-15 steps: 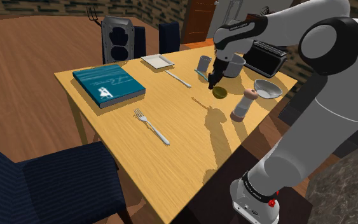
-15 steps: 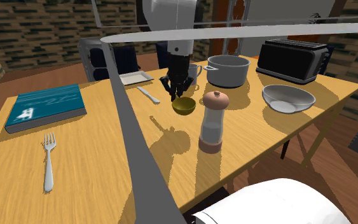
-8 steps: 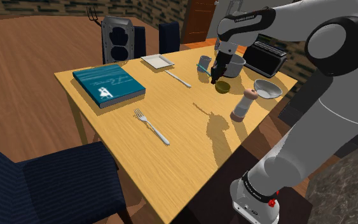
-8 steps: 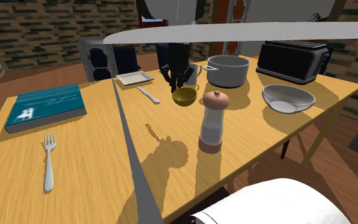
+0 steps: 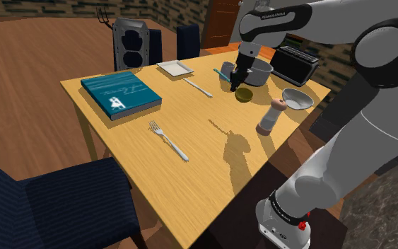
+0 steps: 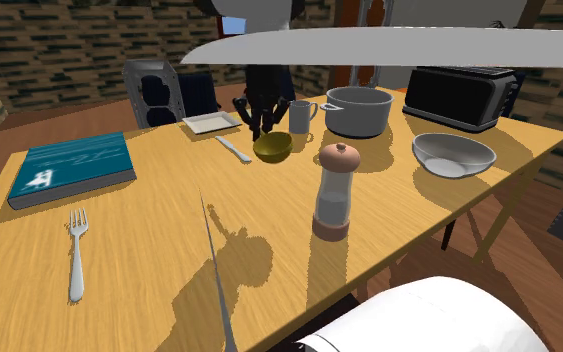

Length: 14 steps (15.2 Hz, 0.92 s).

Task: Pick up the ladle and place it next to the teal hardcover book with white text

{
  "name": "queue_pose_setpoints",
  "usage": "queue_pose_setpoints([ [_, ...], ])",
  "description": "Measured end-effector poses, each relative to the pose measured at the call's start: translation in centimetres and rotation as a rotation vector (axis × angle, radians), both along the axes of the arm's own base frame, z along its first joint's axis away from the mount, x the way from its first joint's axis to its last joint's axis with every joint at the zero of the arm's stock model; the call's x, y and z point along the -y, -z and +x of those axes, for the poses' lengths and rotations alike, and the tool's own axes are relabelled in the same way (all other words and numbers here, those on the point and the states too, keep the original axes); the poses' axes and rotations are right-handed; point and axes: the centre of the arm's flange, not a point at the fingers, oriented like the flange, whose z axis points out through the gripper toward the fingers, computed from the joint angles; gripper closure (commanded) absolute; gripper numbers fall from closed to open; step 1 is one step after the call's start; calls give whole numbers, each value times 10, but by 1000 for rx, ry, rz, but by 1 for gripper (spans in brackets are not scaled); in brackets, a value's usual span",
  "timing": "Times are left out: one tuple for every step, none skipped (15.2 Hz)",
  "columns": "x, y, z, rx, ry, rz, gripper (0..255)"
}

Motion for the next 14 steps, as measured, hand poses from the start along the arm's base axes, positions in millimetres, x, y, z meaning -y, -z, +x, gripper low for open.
queue_pose_setpoints([
  [-13, -1, 0, 0, 0, 0, 255],
  [-29, -4, 1, 0, -1, 0, 255],
  [-40, -4, -2, 0, -1, 0, 255],
  [-53, -5, -1, 0, 0, 0, 255],
  [-66, -6, 0, 0, 0, 0, 255],
  [-79, -4, 2, 0, 0, 0, 255],
  [-91, -4, 5, 0, 0, 0, 255],
  [-105, -3, 5, 0, 0, 0, 255],
  [-117, -4, 4, 0, 0, 0, 255],
  [-132, -5, 7, 0, -1, 0, 255],
  [-144, -4, 6, 0, -1, 0, 255],
  [-158, -3, 5, 0, -1, 0, 255],
  [-172, -2, 6, 0, 0, -1, 255],
  [-186, -6, 7, 0, -1, -1, 255],
])
